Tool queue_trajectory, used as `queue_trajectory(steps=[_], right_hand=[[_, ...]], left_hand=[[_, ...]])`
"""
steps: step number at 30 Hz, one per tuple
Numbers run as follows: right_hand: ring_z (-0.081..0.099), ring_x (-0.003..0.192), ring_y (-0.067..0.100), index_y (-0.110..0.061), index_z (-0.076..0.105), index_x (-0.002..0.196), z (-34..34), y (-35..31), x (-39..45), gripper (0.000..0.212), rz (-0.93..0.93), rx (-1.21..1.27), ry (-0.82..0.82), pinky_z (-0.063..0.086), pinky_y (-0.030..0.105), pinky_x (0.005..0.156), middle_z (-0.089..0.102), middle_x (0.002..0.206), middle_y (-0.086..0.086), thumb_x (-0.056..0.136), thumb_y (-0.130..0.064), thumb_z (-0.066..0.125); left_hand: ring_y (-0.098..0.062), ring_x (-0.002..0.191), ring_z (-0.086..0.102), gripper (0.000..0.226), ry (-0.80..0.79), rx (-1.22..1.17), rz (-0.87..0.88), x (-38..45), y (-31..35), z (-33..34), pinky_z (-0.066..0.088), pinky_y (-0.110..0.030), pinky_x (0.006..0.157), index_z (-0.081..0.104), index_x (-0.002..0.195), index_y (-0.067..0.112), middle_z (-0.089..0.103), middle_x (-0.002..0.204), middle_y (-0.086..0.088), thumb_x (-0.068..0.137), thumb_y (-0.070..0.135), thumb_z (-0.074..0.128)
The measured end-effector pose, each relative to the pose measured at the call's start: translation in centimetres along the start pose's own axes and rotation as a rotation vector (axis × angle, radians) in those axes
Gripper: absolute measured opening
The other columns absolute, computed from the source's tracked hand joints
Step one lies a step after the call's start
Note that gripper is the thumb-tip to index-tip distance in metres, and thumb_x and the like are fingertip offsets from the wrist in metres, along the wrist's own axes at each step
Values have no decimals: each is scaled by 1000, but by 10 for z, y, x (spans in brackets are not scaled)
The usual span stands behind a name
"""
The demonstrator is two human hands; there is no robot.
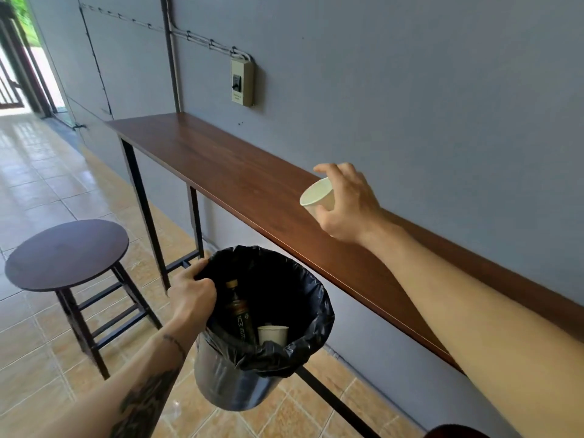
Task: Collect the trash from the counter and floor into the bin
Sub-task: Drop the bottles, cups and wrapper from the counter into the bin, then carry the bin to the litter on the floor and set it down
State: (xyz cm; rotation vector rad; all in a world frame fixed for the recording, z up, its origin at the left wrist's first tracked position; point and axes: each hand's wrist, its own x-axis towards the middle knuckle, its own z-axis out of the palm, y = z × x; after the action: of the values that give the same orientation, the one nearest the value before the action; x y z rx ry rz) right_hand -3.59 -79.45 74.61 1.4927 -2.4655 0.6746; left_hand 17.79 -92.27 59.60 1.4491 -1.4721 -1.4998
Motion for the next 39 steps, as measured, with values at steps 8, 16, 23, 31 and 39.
queue_trajectory(steps=[8, 16, 23, 31, 39], right_hand=[[44, 119, 31, -29, 37, 140, 94, -126, -43, 66, -201, -22, -455, 38, 44, 100, 43, 131, 6, 77, -25, 58], [24, 141, 41, -25, 28, 146, 163, -178, -78, 72, -368, -220, -693, 26, 58, 113, 27, 151, 14, 81, -30, 57], [20, 144, 35, -28, 28, 147, 176, -217, -82, 71, -537, -90, -657, 23, 54, 116, 23, 156, 9, 82, -36, 56], [25, 144, 29, -29, 28, 150, 196, -221, -69, 71, -603, 21, -728, 26, 51, 116, 28, 154, 3, 84, -43, 52], [38, 134, 32, -28, 33, 146, 221, -224, -49, 65, -552, 118, -846, 35, 48, 110, 37, 149, 6, 85, -40, 52]], left_hand=[[-17, 87, 66, 67, 144, -63, 6, -19, -9, -69, 57, -21, 74, 69, 132, 27, 72, 114, -1, 78, -6, 45], [-23, 101, 62, 62, 362, -80, 5, -37, -33, -141, 55, -36, 97, 70, 129, 25, 72, 117, -2, 80, -6, 48], [-20, 98, 57, 64, 521, -97, -43, -46, -59, -185, 46, -25, 88, 71, 130, 25, 72, 124, -6, 79, -6, 48], [-18, 99, 57, 59, 746, -106, -98, -65, -78, -217, 45, -22, 91, 69, 132, 18, 71, 127, -6, 82, -7, 48], [-28, 117, 64, 57, 1015, -103, -168, -94, -78, -234, 48, -27, 102, 72, 127, 17, 72, 125, -6, 82, -6, 46]])
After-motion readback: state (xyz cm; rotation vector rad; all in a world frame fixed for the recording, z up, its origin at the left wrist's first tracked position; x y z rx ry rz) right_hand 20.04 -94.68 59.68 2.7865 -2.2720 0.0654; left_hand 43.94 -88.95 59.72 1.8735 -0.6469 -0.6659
